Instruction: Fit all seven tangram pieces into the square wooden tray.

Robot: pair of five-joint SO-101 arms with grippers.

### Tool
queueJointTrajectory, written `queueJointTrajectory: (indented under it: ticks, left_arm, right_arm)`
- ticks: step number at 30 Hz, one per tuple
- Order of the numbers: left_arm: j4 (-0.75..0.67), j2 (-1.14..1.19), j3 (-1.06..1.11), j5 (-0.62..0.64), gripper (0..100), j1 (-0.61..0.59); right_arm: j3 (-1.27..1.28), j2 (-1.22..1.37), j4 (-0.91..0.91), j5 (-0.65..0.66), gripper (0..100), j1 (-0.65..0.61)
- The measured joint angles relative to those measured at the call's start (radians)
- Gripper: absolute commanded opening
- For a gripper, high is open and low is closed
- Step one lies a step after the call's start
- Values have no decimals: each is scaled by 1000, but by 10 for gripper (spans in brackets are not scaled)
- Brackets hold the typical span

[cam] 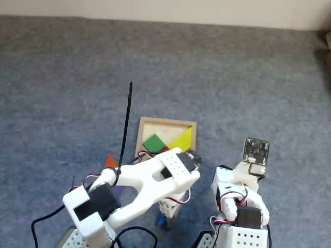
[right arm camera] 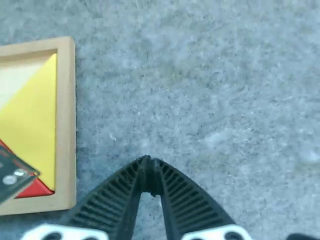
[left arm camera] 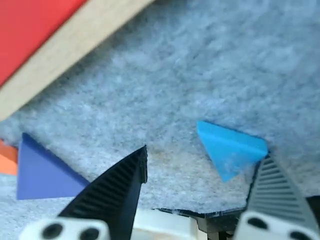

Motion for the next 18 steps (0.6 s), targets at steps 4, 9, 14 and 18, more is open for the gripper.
queueJointTrajectory:
  ticks: [4,9,14,18]
  left_arm:
    - [2,3,-12,0,255,5]
    - [2,5,-49,3,84,18]
    - [-6,6,-81,5,53,17]
    - [-9,6,-81,6,53,14]
  right_arm:
    - [0,0,0,0,6,0]
    - [0,0,0,0,6,0]
    - [0,0,0,0,6,0]
    - [0,0,0,0,6,0]
